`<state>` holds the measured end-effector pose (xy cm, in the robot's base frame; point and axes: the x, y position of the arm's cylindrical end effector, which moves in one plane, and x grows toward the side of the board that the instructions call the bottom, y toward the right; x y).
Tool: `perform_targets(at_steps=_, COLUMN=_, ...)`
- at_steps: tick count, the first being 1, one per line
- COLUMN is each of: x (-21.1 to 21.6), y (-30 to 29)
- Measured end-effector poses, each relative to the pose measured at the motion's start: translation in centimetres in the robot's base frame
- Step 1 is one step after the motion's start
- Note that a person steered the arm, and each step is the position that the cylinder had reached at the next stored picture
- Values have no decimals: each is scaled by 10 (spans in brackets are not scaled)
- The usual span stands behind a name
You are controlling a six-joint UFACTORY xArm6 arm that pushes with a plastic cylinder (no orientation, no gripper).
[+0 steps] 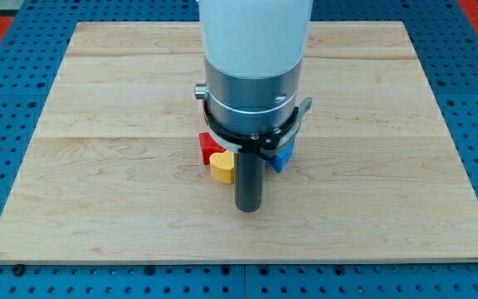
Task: Slide green circle towards blue cube
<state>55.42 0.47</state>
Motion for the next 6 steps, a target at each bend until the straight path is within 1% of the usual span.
perform_targets(at_steps=1, x=2, y=0)
perform_targets(at_steps=2, x=-10, y=0)
perform_targets(at_steps=5, x=-24, y=4)
perform_targets(at_steps=6, x=-15, y=12)
